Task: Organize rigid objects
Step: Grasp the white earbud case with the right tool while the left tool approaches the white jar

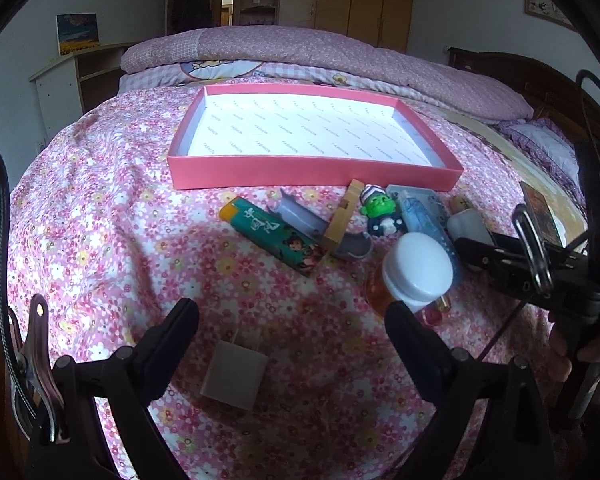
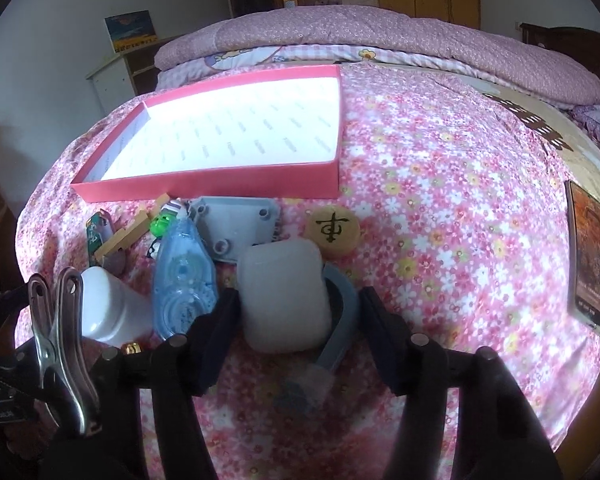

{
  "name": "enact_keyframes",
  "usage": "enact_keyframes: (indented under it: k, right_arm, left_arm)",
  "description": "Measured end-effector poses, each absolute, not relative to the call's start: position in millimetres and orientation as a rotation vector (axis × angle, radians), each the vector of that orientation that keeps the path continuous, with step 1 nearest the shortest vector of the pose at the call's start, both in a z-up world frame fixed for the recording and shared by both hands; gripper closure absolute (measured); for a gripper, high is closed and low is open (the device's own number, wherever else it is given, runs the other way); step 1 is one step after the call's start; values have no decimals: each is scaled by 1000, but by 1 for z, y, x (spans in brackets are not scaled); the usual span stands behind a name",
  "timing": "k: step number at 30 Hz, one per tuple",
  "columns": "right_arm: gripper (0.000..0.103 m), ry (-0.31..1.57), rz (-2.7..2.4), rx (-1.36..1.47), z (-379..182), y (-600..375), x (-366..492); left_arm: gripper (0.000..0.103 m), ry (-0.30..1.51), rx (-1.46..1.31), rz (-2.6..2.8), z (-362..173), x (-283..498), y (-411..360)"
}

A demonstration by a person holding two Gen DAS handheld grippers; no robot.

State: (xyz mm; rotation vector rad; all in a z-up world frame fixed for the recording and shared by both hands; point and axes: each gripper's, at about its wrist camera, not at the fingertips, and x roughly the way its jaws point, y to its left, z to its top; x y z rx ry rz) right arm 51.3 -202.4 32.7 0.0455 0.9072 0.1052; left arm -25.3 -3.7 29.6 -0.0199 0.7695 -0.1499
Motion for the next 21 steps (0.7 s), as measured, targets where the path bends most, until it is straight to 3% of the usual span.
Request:
enact_keyframes:
  k: [1, 2, 3, 6, 17, 21]
  right_arm:
    - [45, 906, 103, 45, 33, -203, 51]
    - [54, 905, 100, 46, 33, -203, 50]
    - [72, 902, 94, 48, 33, -204, 50]
    - [78, 910, 94, 82, 34, -210, 48]
    - [79, 913, 135, 124, 35, -220, 41]
    - [78, 912, 154, 115, 36, -221, 39]
  left_arm:
    - [6, 772, -24, -155, 30, -25, -4]
    - [6, 776, -31, -165, 30, -25, -5]
    - [6, 777, -36, -172, 31, -25, -5]
    - [6, 771, -43, -194, 34, -26, -9]
    - [7, 737, 41, -289, 46, -23, -39]
    - [12, 739, 52, -315, 46, -15, -48]
